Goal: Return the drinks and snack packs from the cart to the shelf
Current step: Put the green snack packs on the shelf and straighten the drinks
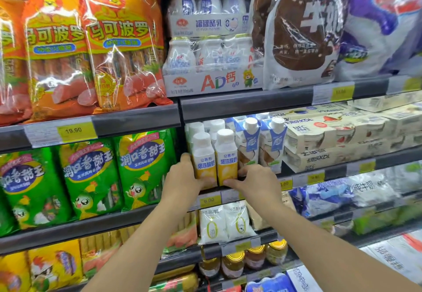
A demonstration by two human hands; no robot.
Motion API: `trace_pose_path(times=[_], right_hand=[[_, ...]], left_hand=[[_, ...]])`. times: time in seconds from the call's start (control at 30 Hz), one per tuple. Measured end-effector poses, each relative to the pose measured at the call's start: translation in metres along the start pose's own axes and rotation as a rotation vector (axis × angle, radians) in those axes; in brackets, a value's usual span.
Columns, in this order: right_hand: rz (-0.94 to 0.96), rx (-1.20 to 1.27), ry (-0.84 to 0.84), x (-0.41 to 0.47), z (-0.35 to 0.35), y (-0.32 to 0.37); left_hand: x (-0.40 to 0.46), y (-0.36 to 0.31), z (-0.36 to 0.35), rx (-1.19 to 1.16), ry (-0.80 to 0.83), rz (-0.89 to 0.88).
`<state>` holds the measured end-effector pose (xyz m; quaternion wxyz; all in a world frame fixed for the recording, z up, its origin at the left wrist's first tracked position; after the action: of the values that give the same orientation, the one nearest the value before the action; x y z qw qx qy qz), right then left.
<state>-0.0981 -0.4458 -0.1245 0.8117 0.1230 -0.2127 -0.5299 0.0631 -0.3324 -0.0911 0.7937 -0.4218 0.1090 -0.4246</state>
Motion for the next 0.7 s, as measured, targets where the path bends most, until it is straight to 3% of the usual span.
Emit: trace_pose_path(times=[0.5,0.7], right_hand=[[0.002,0.037,0.021,-0.004,0.002,0.0],[-0.084,0.199,-0.046,-0.018,0.023,-0.035]], left_hand=[[-0.008,-0.006,0.006,-0.019,0.004,0.027],[-0.015,0.004,0.009,-0.106,0.015,0.025]])
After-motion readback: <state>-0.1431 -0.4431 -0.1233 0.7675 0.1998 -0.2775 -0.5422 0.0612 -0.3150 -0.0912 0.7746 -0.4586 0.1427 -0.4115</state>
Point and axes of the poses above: each hand's wrist, its own x-axis towards the middle knuckle, its own z-axis out of the back of the hand, y = z × x, the point moved 6 cm from there along x, towards the middle knuckle, and after that the axes turned 9 degrees about -x, right-handed, at the moved point
